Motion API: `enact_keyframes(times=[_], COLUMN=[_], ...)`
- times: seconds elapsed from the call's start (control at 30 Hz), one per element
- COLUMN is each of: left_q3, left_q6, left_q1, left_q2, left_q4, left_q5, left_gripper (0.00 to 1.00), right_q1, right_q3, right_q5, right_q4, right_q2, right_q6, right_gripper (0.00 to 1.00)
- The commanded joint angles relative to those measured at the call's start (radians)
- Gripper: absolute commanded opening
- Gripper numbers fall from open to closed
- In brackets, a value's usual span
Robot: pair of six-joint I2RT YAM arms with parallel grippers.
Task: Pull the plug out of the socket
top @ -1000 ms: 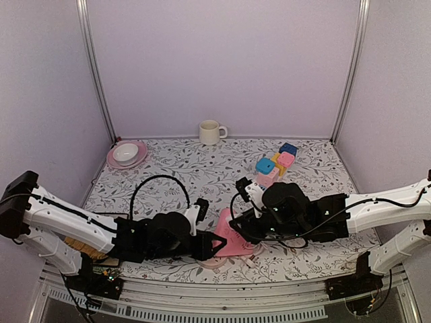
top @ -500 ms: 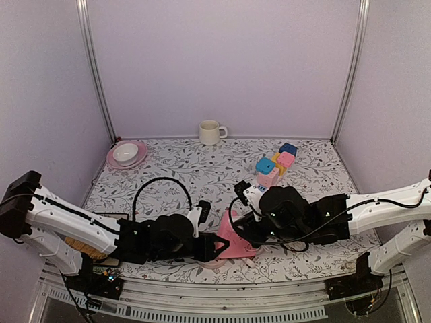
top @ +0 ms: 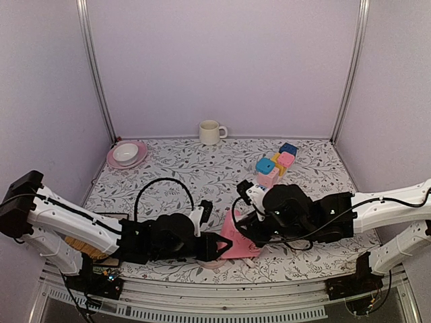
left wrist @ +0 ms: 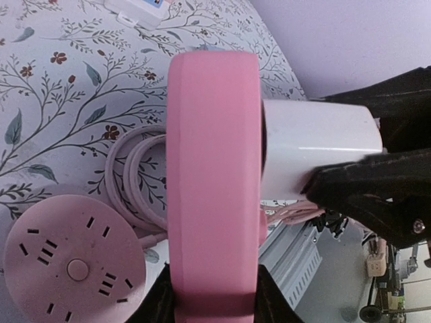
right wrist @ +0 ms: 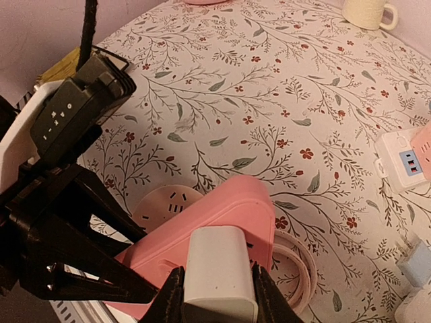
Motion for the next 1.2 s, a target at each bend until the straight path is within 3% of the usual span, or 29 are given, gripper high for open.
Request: enact_keyframes(times=[0.0,0.2,0.5,0.7,0.93,1.17], left_q3=[-0.007,0.004,0.015,0.0,-0.005,0.008], left_q6=[-0.021,-0.013,-0.006,-0.018,-0.015,-0.01], left_q1=[0.036,0.036,0.035,0.034,0.026,0.023], left_q2=[0.024,0.03,0.043,0.033,0.035,0.046], left_q4=[-0.075,-0.077,-0.068,-0.071,-0.055,-0.051], left_q5=[-0.06,-0.063,-0.061,-0.072,-0.067,-0.068], left_gripper=[0.0,0.0,0.0,0.0,0.0,0.0], right_q1=[-0.062,-0.086,0.035,0.035,-0.067,-0.031], right_q3=[-0.007,-0.021,0.057,0.026,-0.053,-0.003], right_q5=[-0.103,-0.191,-0.049,-0.008,-0.153,-0.159], right_q4=[0.039,0.03,-0.016,-0.026,0.026,-0.003], right_q2=[-0.157,-0.165,-0.024,-0.067,-0.167,-0.116], right_q6=[0.003,0.025,0.029,0.057,0.079,0.081], right_gripper=[0.06,0.06,0.04,0.04,0.04,0.04])
